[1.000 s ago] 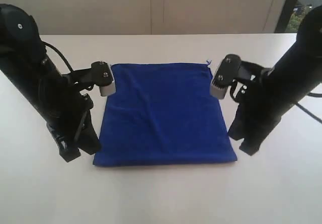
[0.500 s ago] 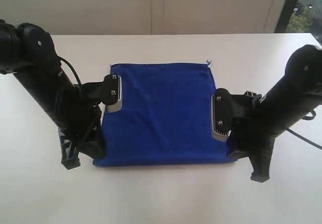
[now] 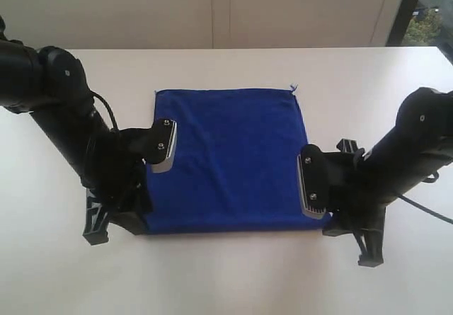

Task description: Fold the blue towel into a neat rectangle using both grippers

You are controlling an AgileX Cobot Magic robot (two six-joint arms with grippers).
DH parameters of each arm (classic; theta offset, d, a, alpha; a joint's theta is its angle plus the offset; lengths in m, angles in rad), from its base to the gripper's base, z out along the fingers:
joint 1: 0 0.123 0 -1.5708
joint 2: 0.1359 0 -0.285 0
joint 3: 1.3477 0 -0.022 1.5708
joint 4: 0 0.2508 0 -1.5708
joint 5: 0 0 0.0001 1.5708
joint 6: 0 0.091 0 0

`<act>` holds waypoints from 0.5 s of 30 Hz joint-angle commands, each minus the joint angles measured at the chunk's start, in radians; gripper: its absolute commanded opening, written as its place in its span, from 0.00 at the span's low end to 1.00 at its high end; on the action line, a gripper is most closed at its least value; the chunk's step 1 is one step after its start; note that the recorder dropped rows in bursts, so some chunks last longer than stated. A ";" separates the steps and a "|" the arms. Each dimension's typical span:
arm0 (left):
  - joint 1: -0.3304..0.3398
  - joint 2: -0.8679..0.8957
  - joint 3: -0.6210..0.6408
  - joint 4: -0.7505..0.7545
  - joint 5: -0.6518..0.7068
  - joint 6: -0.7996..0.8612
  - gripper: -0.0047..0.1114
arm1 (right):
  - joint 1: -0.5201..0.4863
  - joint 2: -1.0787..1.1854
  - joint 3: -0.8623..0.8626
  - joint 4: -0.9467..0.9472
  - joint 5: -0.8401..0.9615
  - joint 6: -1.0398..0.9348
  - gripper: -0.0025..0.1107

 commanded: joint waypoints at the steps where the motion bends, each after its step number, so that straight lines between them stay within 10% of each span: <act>1: -0.004 0.003 0.035 -0.011 -0.041 0.034 0.40 | 0.001 0.002 0.003 0.006 -0.033 -0.013 0.36; 15: -0.004 0.003 0.088 -0.011 -0.146 0.093 0.40 | 0.001 0.030 0.003 0.006 -0.070 -0.019 0.36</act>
